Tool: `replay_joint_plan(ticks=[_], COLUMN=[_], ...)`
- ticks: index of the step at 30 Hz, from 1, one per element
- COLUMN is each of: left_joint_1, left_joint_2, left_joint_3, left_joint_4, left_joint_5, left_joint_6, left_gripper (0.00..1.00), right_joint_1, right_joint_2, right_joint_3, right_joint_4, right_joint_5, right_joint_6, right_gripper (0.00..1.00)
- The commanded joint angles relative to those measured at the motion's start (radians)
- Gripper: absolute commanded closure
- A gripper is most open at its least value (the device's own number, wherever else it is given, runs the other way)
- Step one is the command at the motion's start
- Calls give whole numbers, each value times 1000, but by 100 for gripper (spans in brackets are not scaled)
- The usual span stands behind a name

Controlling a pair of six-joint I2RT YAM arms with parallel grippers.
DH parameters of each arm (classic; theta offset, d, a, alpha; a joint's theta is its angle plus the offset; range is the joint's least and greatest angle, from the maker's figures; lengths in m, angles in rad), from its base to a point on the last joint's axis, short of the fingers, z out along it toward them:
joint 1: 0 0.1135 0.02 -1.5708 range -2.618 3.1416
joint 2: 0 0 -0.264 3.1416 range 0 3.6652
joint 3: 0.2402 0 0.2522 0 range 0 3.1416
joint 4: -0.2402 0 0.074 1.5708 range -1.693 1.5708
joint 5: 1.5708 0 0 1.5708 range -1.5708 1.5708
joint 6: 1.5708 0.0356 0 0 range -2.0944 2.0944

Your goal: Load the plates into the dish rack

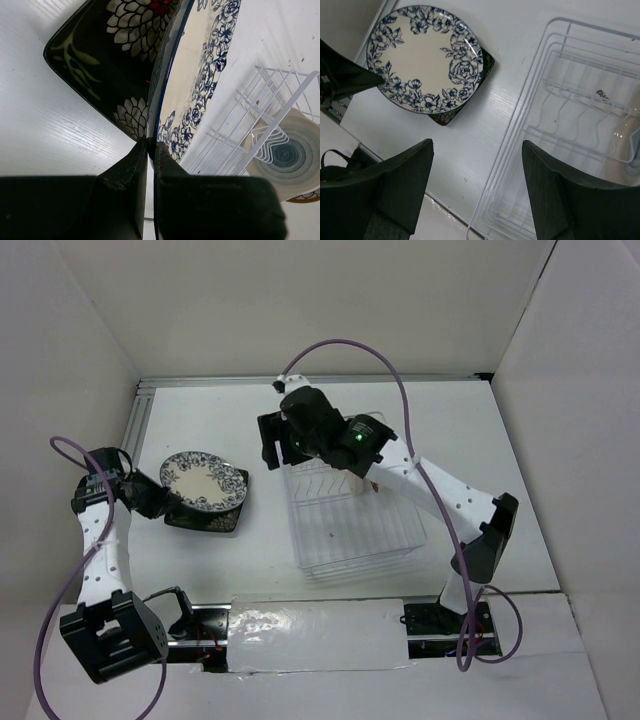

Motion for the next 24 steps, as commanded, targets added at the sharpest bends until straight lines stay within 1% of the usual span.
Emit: replay_joint_plan(ticks=[1, 4, 10, 13, 19, 23, 24], left_joint_1=[-3, -3, -3, -4, -4, -4, -3], left_joint_2=[-53, -53, -77, -80, -96, -103, -106], left_joint_3=[18, 25, 62, 96, 154, 171, 176], left_joint_4=[127, 141, 141, 124, 98, 102, 108], left_joint_5=[113, 140, 179, 196, 205, 231, 239], left_joint_6=[25, 51, 80, 89, 80, 81, 78], left_gripper=[100, 100, 100, 100, 100, 100, 100], right_joint_1=[15, 18, 17, 11, -35, -61, -69], right_joint_2=[13, 41, 108, 153, 205, 266, 276], right_joint_3=[62, 71, 108, 154, 178, 241, 249], right_joint_4=[29, 21, 17, 5, 43, 41, 44], right_joint_5=[-23, -53, -170, -224, -288, -327, -336], right_joint_6=[-5, -7, -8, -11, 4, -7, -21], right_gripper=[22, 22, 21, 18, 15, 14, 12])
